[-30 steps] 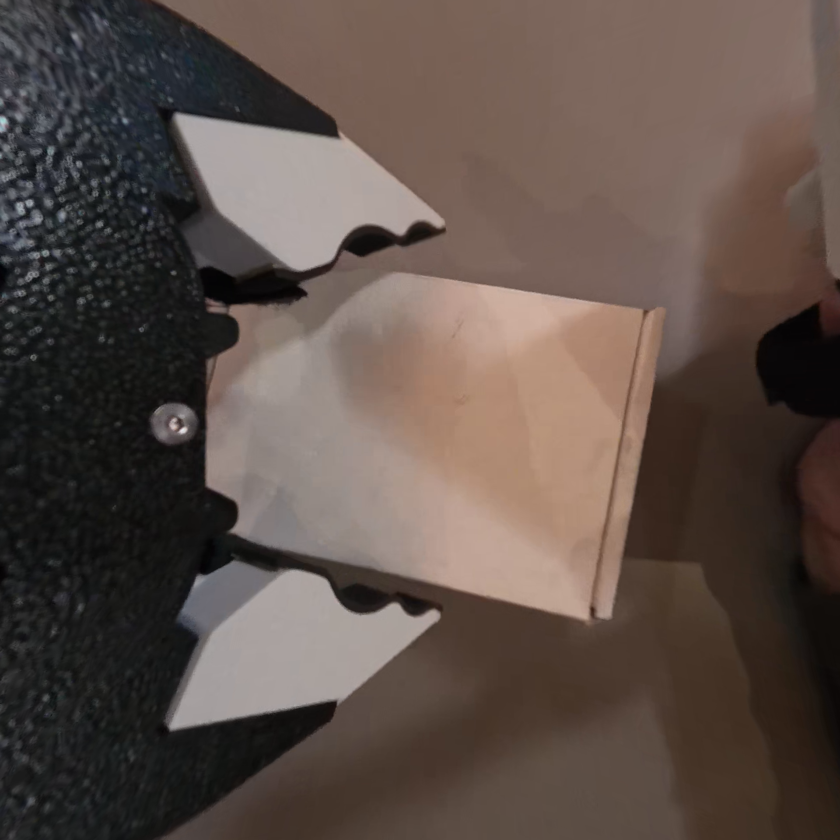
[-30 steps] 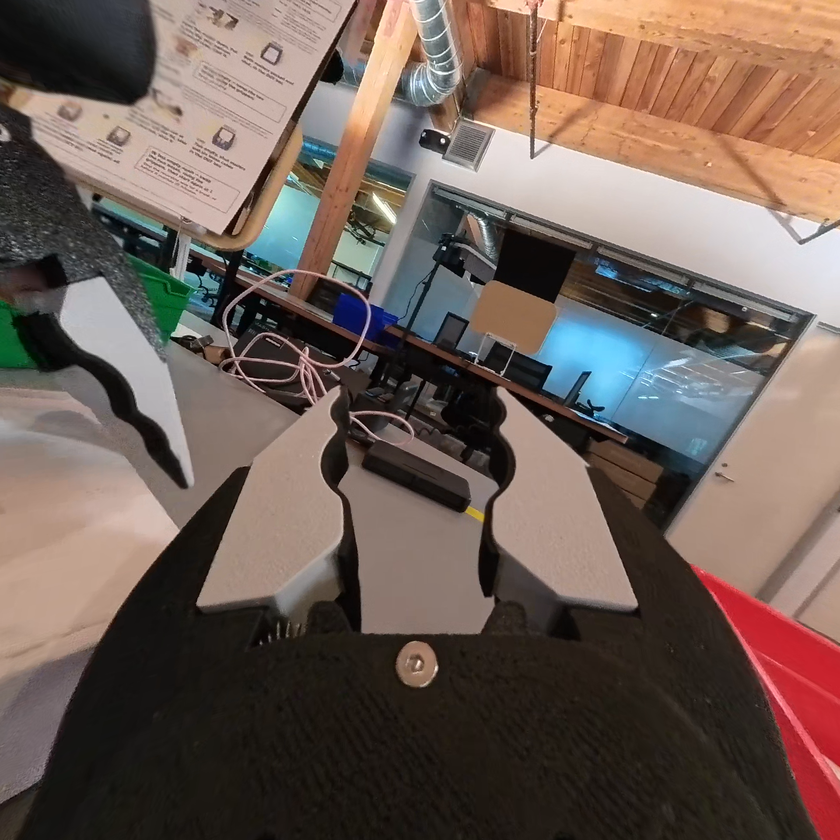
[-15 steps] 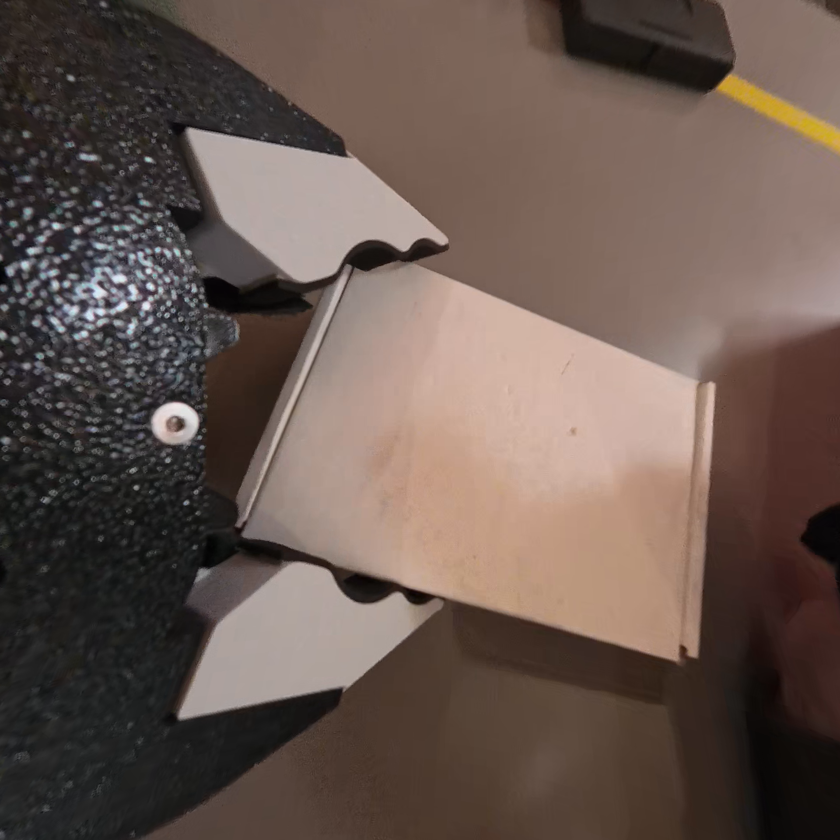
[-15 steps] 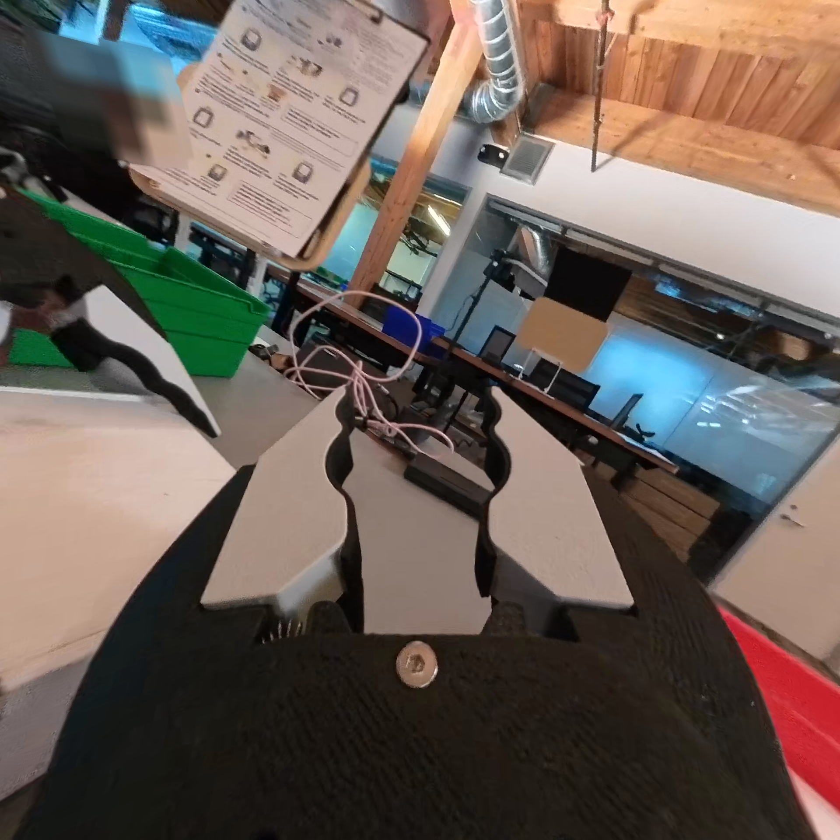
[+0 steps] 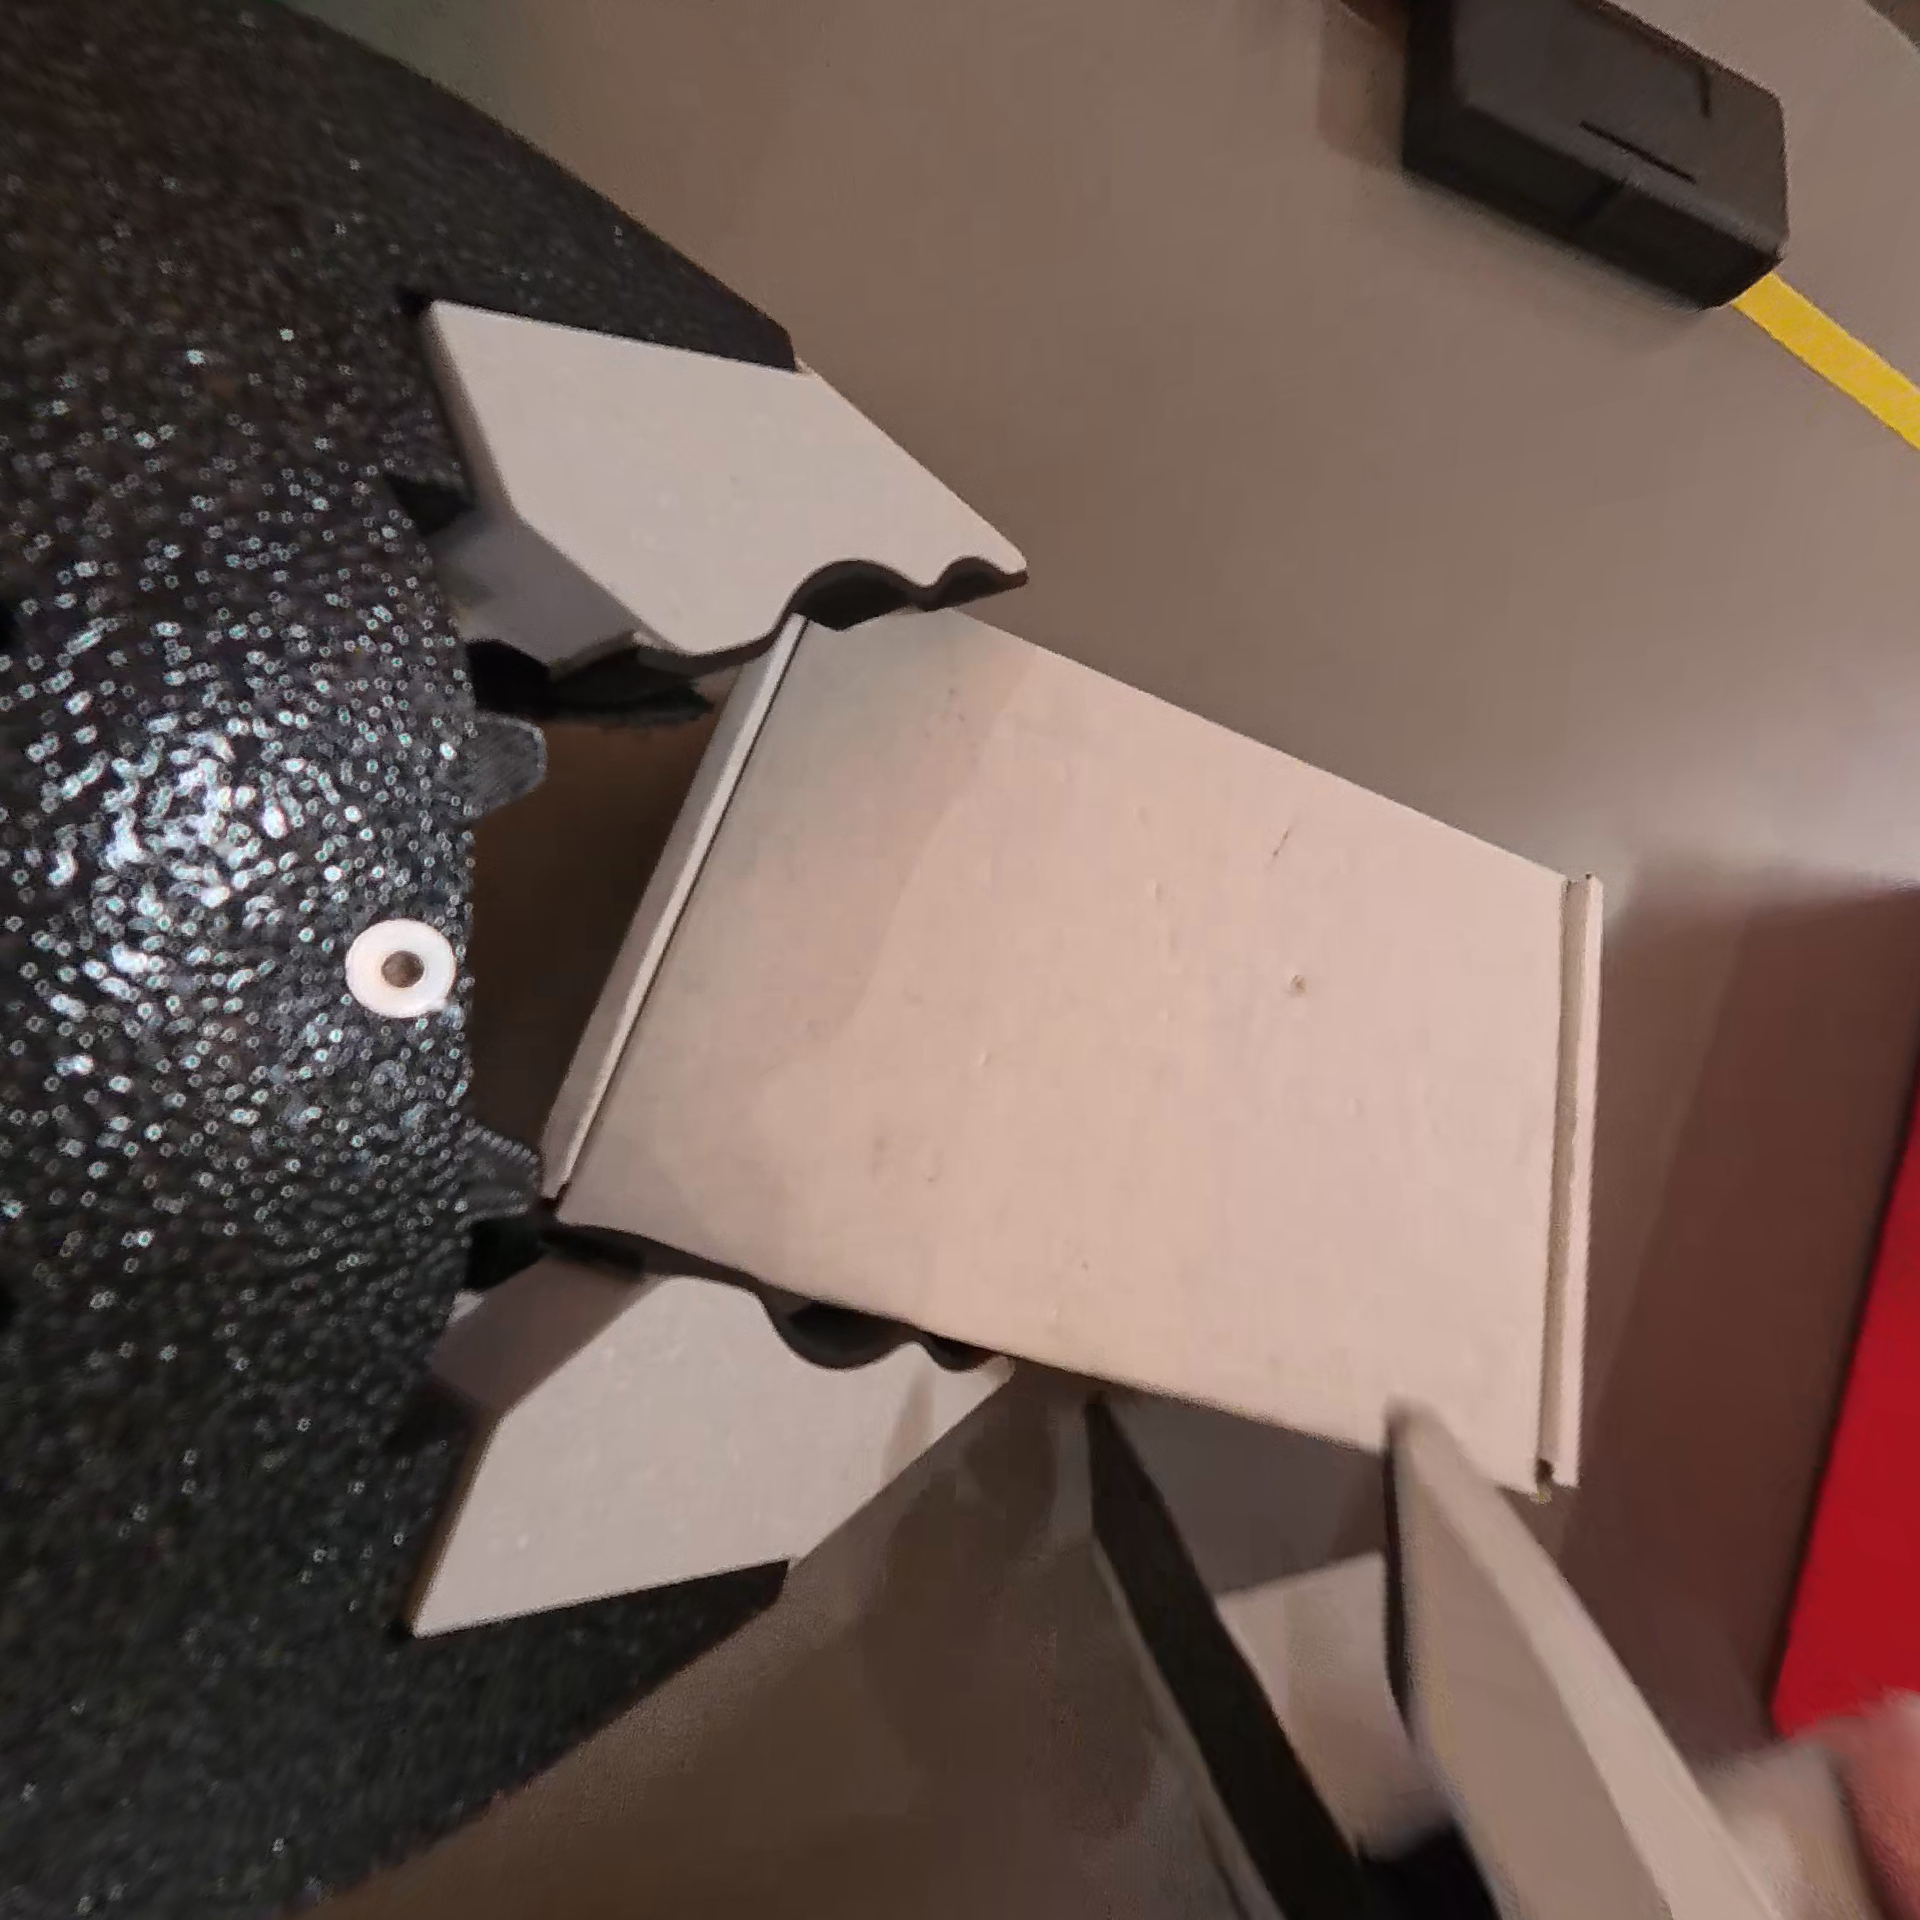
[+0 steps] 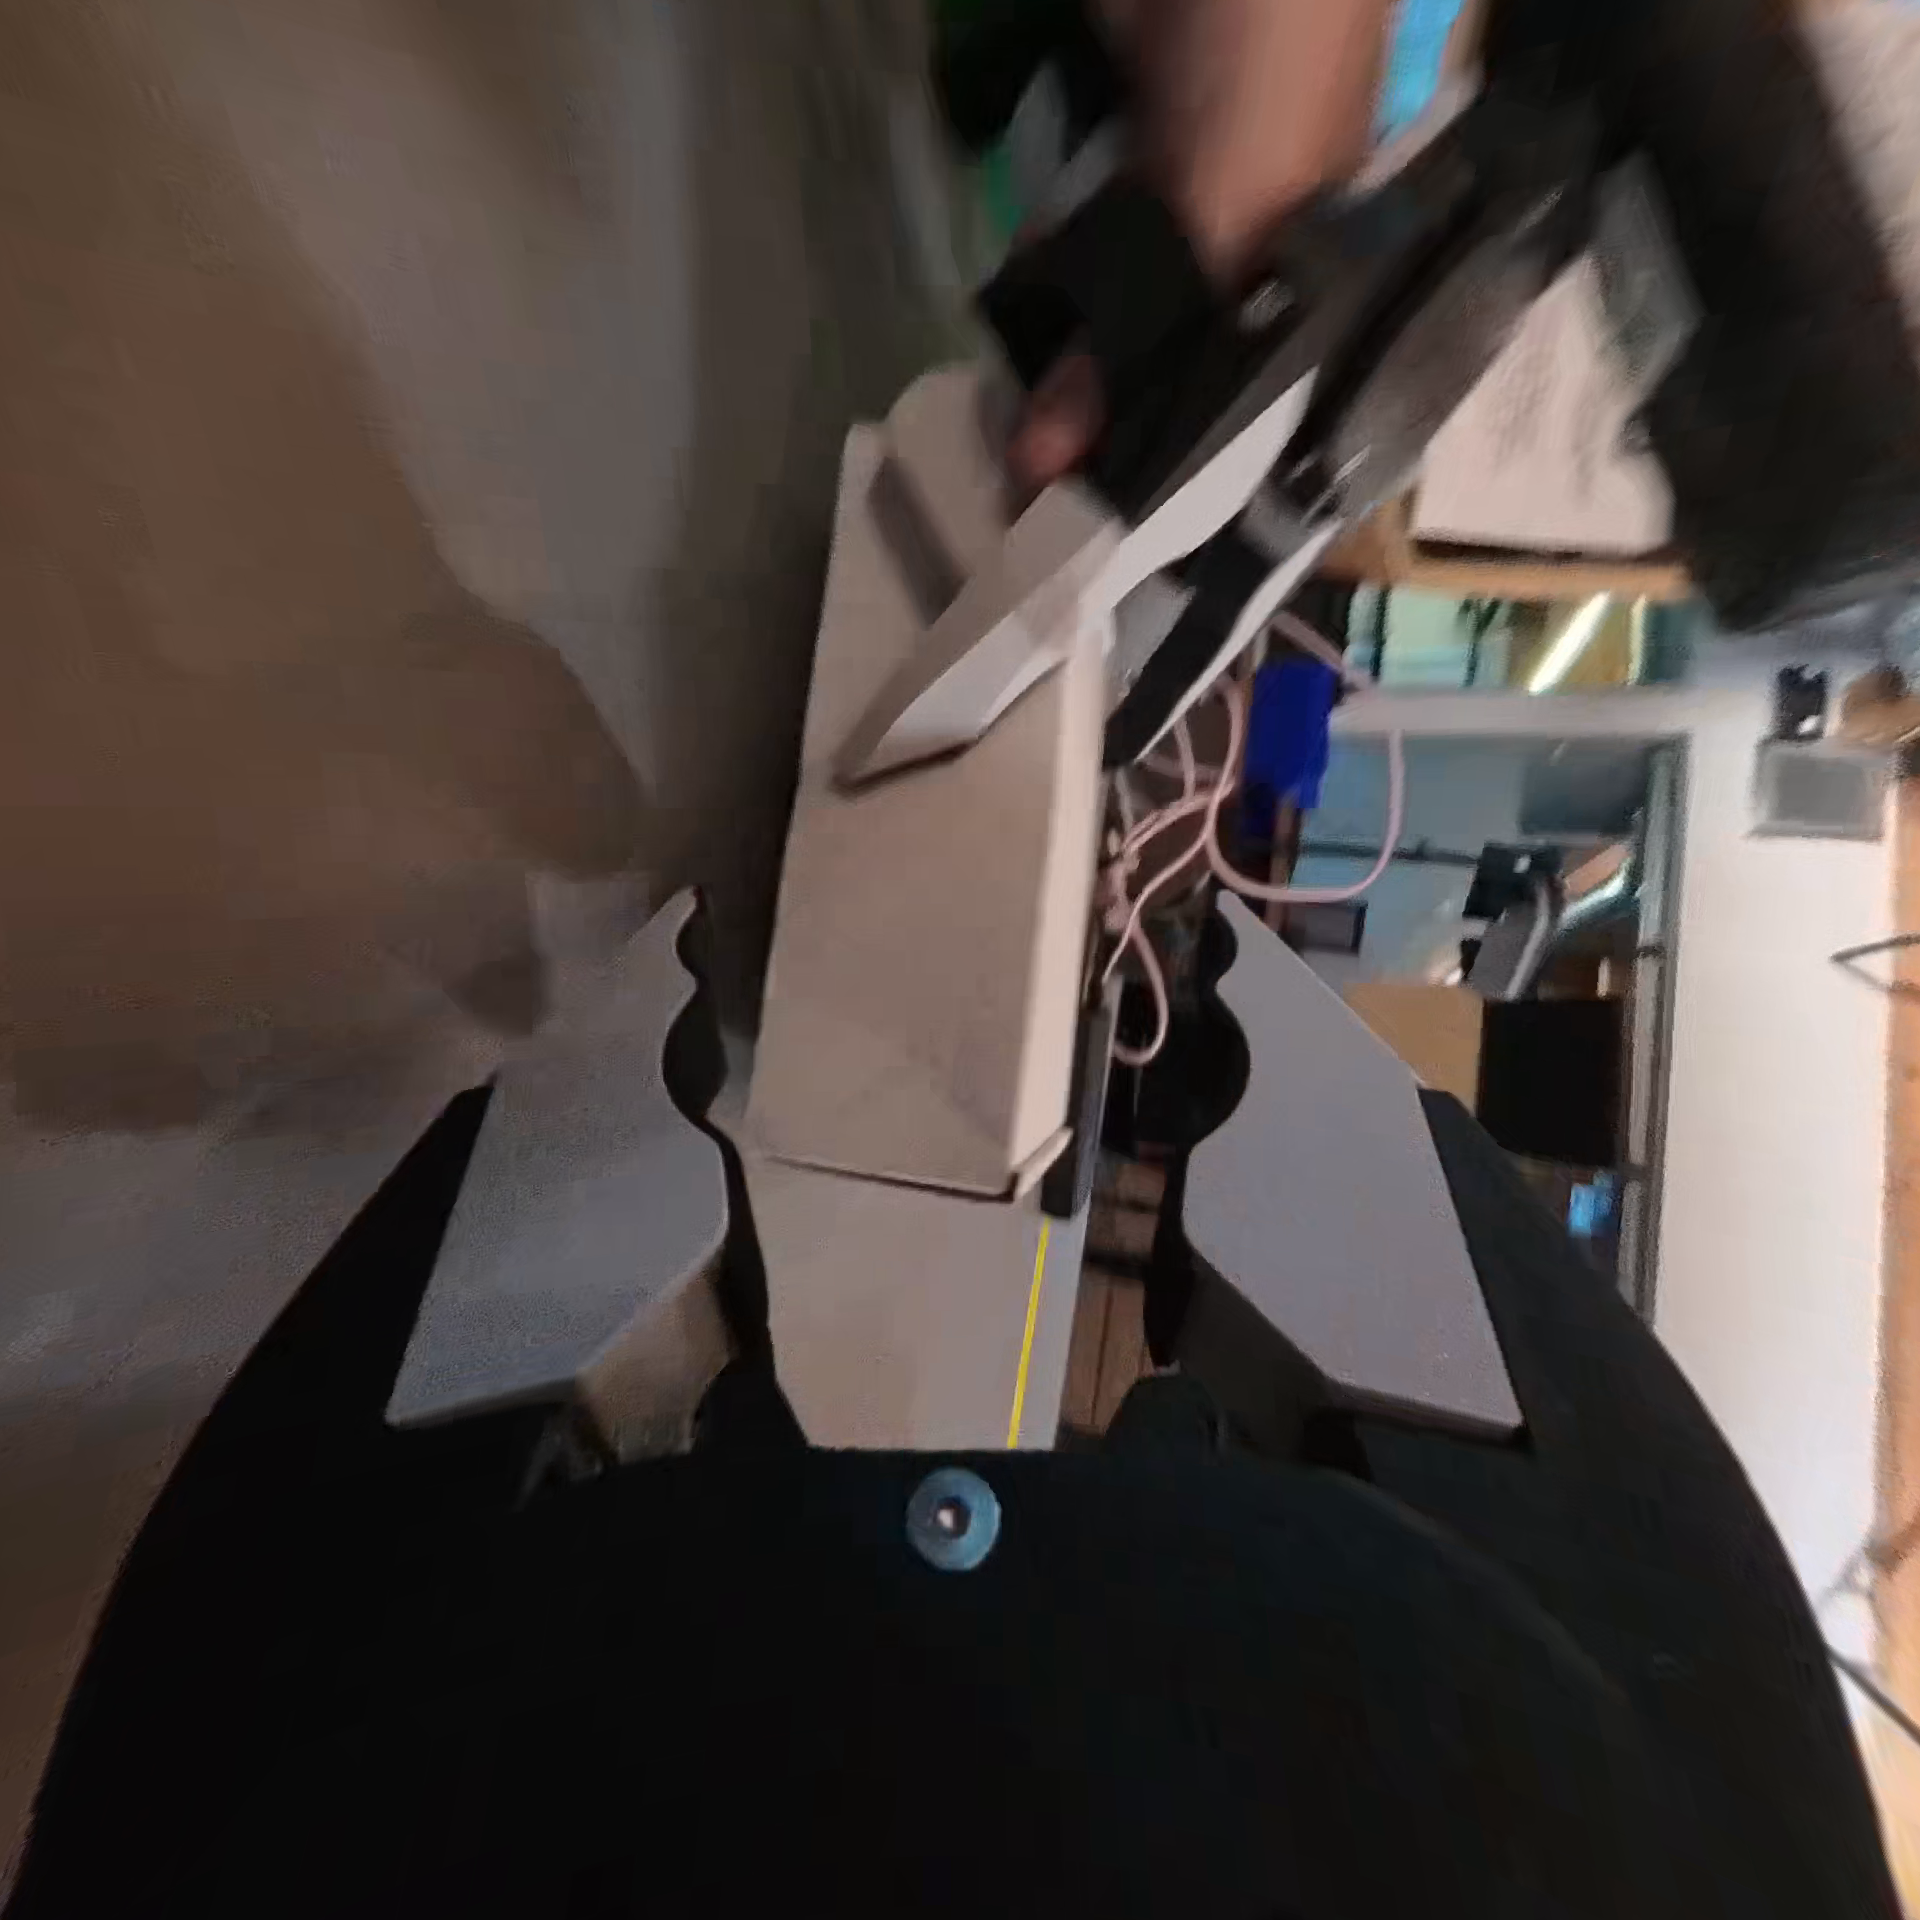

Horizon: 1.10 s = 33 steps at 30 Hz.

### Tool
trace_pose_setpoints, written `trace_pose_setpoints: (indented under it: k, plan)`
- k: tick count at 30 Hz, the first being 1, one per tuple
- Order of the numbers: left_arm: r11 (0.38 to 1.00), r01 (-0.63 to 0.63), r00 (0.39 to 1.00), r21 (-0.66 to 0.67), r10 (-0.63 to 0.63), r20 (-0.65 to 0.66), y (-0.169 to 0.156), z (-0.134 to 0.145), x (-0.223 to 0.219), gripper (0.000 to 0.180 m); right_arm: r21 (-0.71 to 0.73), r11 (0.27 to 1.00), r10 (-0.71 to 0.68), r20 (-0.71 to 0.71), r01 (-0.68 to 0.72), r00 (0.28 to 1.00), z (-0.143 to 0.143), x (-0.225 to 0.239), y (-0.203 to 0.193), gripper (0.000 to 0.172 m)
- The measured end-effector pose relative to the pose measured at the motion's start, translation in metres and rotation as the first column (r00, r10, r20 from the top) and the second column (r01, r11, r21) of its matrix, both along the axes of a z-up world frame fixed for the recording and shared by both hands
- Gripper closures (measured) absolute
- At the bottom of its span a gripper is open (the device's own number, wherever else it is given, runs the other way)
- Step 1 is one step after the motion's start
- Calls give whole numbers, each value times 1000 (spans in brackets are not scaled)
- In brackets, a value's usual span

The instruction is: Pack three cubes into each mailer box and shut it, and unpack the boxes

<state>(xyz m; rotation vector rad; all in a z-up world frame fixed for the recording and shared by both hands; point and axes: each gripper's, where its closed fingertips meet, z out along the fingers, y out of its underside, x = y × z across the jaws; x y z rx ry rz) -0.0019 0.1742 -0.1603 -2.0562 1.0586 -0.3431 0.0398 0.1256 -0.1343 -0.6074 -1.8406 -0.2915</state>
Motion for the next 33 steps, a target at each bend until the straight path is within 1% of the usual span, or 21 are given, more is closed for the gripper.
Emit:
trace_pose_setpoints:
  k: [1,3,5,7,9,10,11,13,14,15,17,18,20,21,23,25,26,27,28,31,33]
  plan:
    - [1000,-1,1000,-1,1,7,0,1,0,47,23,999,-48,30,47,998,-7,2,9,84]
    - [1000,-2,999,3,2,36,1,3,1,49,119,989,-91,36,86,995,-9,2,20,89]
    - [999,15,995,29,-18,100,0,12,4,57,192,974,-134,42,123,990,-11,2,29,105]
    - [998,6,988,59,-15,157,0,19,3,65,193,970,-161,54,148,985,-16,3,33,108]
    - [992,36,987,124,-55,149,-9,23,3,38,102,984,-152,44,147,987,-17,2,30,109]
    - [983,78,989,164,-98,115,-16,23,3,29,52,987,-151,38,149,988,-16,3,28,109]
    - [969,142,985,204,-159,66,-26,21,4,26,1,989,-149,27,149,989,-14,5,26,109]
    - [910,272,961,312,-276,-34,-44,17,10,27,-96,985,-142,1,141,990,-10,9,22,110]
    - [869,294,954,398,-292,-67,-45,20,13,33,-141,982,-129,-13,126,992,-8,10,20,110]
    - [831,305,951,464,-286,-114,-43,21,16,39,-185,978,-107,-31,100,994,-6,11,17,110]
    - [775,321,945,544,-223,-240,-32,18,14,48,-258,965,-67,-62,49,996,-2,14,14,110]
    - [739,307,947,600,-172,-272,-25,20,12,58,-298,954,-56,-78,30,995,1,17,12,110]
    - [677,321,937,662,-126,-326,-20,20,9,75,-399,917,-32,-120,-18,992,7,21,7,110]
    - [652,326,934,684,-111,-340,-19,21,7,77,-447,893,-26,-139,-40,990,10,23,5,110]
    - [656,323,937,682,-119,-329,-20,21,9,82,-533,842,-12,-171,-82,985,16,27,0,110]
    - [669,301,950,680,-153,-271,-23,23,16,86,-597,792,5,-196,-124,981,22,31,-6,110]
    - [673,285,957,682,-167,-236,-25,26,19,91,-619,774,10,-201,-135,979,24,33,-8,110]
    - [681,262,965,684,-172,-198,-26,31,20,103,-628,765,13,-203,-141,979,24,35,-9,110]
    - [687,246,969,684,-174,-174,-27,35,19,109,-629,765,10,-203,-138,979,25,36,-8,110]
    - [676,247,969,694,-184,-165,-29,39,19,111,-634,771,-56,-162,-61,985,27,35,-3,108]
    - [714,229,973,662,-146,-179,-24,35,18,111,-601,800,-119,-141,11,983,30,33,4,100]
